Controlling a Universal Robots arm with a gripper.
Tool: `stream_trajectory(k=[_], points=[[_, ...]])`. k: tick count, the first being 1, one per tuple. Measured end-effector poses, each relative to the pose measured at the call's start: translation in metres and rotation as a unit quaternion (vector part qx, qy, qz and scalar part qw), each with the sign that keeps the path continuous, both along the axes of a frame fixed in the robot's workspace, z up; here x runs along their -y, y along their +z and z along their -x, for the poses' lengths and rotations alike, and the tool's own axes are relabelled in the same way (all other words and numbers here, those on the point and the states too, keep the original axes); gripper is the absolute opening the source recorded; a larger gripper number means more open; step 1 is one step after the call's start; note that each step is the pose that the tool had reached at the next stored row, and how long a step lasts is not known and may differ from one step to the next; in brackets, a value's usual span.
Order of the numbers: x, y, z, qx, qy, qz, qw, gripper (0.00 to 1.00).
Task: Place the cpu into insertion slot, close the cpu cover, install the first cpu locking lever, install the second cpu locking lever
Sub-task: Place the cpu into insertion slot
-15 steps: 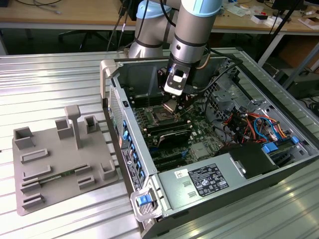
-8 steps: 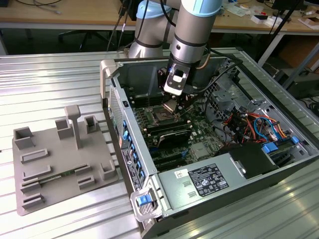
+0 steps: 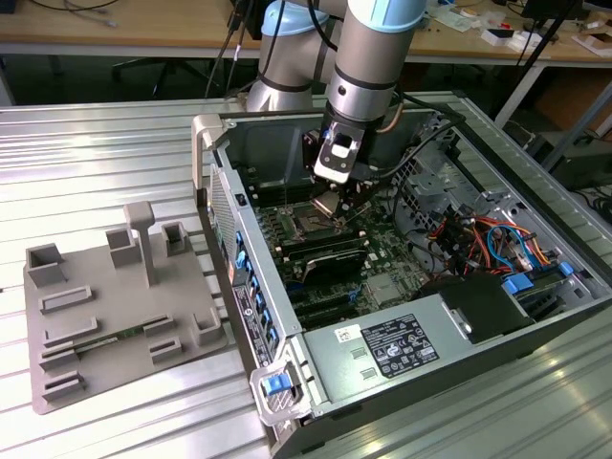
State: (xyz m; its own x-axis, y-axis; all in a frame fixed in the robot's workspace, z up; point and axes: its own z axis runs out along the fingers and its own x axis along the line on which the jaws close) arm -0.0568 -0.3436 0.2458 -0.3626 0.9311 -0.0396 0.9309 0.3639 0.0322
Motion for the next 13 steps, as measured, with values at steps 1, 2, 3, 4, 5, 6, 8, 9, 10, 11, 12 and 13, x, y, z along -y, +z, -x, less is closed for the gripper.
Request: stream_trajectory(k=[1, 2, 3, 4, 5, 6, 8, 9, 10, 11, 12, 13], points=[[0.0, 0.0, 0.0, 0.0, 0.0, 0.0, 1.0, 0.55], [0.0, 0.0, 0.0, 0.0, -0.001, 0.0, 1.0, 0.55], [0.0, 0.0, 0.0, 0.0, -0.001, 0.0, 1.0, 0.55], [0.0, 0.0, 0.0, 0.0, -0.001, 0.0, 1.0, 0.55], [0.0, 0.0, 0.0, 0.0, -0.002, 0.0, 1.0, 0.55], [0.0, 0.0, 0.0, 0.0, -0.003, 0.0, 1.0, 0.55], [0.0, 0.0, 0.0, 0.0, -0.004, 0.0, 0.99999, 0.55], [0.0, 0.0, 0.0, 0.0, -0.005, 0.0, 0.99999, 0.55], [0.0, 0.0, 0.0, 0.0, -0.005, 0.0, 0.99999, 0.55], [0.0, 0.0, 0.0, 0.0, -0.006, 0.0, 0.99998, 0.55], [0.0, 0.0, 0.0, 0.0, -0.006, 0.0, 0.99998, 0.55], [0.0, 0.0, 0.0, 0.0, -0.007, 0.0, 0.99998, 0.55]])
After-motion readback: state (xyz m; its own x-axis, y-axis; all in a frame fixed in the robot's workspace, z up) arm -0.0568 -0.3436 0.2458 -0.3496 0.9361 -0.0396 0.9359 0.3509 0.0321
